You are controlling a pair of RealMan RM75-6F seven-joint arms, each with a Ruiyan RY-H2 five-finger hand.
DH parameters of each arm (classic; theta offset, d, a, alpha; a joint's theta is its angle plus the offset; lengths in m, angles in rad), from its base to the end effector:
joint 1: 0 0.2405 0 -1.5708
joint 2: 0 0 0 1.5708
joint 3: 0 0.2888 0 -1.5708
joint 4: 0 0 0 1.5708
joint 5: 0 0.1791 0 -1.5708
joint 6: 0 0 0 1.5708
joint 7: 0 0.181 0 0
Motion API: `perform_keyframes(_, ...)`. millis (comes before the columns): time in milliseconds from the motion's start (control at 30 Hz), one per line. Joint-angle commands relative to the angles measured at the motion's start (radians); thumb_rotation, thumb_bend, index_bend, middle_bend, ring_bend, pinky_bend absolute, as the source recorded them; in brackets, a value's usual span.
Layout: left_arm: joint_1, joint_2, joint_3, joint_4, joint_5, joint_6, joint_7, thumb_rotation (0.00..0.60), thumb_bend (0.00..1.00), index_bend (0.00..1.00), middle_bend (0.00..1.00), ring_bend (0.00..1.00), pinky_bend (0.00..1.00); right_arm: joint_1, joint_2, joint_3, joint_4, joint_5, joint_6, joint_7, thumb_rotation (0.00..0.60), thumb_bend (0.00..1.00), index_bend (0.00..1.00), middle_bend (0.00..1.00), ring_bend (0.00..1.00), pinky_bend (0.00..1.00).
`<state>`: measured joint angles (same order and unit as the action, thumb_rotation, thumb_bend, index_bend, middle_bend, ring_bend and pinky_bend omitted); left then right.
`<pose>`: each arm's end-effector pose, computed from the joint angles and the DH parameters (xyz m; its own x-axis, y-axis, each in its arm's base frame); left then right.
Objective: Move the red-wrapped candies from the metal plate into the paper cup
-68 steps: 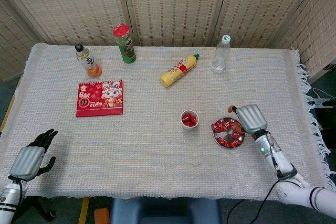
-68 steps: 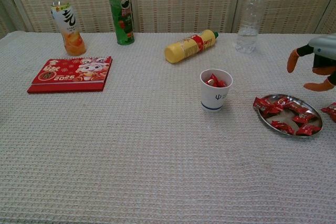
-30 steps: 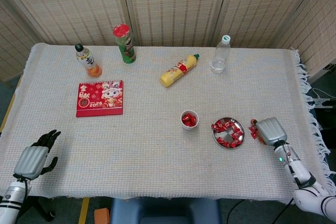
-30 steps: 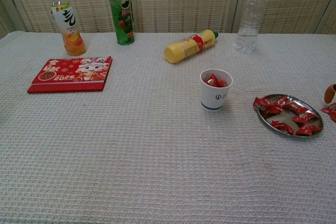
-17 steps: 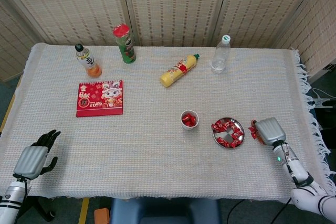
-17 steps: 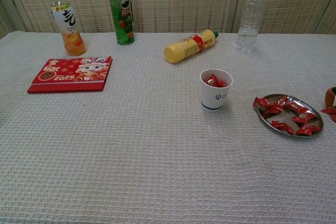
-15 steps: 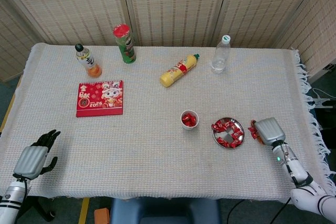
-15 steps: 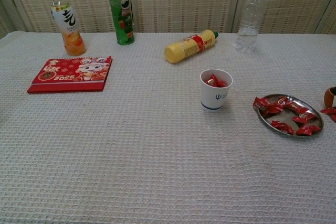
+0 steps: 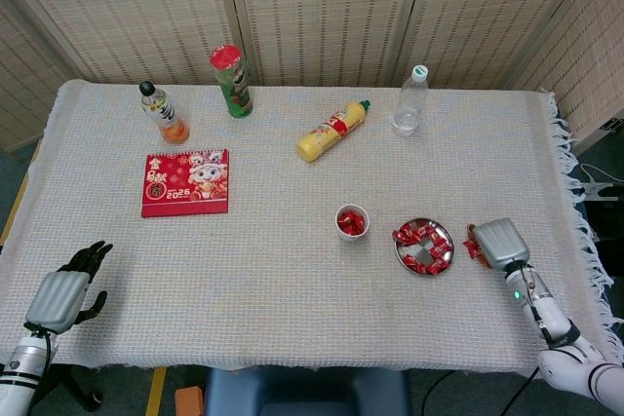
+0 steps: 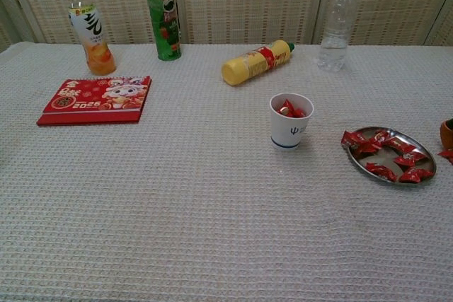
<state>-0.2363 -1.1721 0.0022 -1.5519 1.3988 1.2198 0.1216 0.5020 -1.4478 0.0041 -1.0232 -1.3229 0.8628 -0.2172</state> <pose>-0.3408 0.2538 0.1435 0.5056 0.2476 0.8265 0.8605 -0.0750 -0.5039 -0.3715 -0.3571 0.0649 0.7614 -0.3418 0.5509 -0.6358 -0.2276 0.7375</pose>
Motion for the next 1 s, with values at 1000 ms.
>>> perform_keyframes(1000, 0.000, 0.000, 0.002, 0.002, 0.006, 0.002, -0.005, 0.600, 0.45, 0.00, 0.00, 0.08, 0.37, -0.005, 0.025, 0.036, -0.050, -0.001, 0.029, 0.016, 0.600, 0.22, 0.56, 1.00, 0.92, 1.00)
